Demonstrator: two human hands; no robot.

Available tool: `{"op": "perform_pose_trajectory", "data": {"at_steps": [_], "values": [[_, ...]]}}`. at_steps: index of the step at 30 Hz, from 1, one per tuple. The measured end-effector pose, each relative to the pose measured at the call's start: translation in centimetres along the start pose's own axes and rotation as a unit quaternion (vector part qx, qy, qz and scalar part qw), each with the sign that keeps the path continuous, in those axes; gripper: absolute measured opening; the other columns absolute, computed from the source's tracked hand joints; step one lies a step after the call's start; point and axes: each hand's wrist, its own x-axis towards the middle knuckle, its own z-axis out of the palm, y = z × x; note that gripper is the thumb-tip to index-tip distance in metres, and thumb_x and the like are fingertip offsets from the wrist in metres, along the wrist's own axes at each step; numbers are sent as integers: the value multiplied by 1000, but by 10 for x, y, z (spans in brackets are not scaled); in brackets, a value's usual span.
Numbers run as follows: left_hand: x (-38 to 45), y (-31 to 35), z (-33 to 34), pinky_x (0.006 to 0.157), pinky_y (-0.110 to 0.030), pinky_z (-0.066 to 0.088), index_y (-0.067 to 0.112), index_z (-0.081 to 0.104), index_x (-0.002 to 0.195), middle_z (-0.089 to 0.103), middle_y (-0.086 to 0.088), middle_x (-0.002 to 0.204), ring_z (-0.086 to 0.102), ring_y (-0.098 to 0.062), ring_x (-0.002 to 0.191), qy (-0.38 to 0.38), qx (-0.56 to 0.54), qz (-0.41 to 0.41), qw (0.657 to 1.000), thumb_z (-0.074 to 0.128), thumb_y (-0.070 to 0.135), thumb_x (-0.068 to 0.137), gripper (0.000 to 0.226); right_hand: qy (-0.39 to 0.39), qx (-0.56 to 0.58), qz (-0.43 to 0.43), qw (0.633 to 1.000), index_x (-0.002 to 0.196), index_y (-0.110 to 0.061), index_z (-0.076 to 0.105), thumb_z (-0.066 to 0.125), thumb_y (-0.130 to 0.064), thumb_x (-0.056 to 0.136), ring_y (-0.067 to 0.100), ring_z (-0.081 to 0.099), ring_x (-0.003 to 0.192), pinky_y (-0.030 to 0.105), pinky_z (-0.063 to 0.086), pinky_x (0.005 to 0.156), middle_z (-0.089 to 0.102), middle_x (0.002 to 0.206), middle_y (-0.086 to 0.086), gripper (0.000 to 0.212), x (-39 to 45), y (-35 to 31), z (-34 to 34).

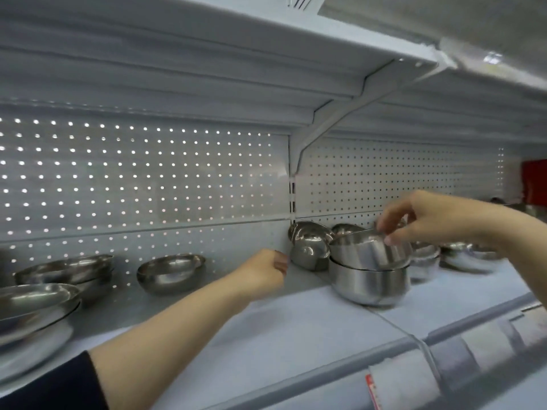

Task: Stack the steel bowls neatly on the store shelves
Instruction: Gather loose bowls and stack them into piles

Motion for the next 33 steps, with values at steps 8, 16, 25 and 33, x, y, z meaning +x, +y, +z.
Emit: {"op": "perform_pose_trajectory", "data": {"at_steps": [8,16,25,33], "values": [[25,46,63,79,-21,43,8,64,96,58,0,82,51,-13,82,-16,-39,-28,999,51,-4,84,22,-28,-113,-107,987,73,-25,65,72,-36,77,1,49,55,18,39,54,64,68,-7,14,13,39,12],[24,30,80,88,-21,46,-3,60,116,66,-13,109,59,-16,101,3,-79,-29,996,39,-20,77,47,29,-42,-153,987,70,-28,64,73,-39,76,-4,54,62,14,40,55,62,66,-19,16,12,65,32],[23,25,83,72,-13,44,6,62,110,61,6,88,55,-1,72,15,-81,-3,997,47,-13,79,39,39,46,-152,987,74,-27,66,78,-35,71,-3,53,54,11,41,54,64,64,-20,15,11,70,35],[23,22,87,96,-29,45,13,53,121,59,3,104,58,-17,99,31,-97,-22,995,63,-6,73,52,-1,31,-92,995,89,-40,57,74,-64,56,-4,52,89,18,41,77,48,104,-22,44,17,91,40]]}}
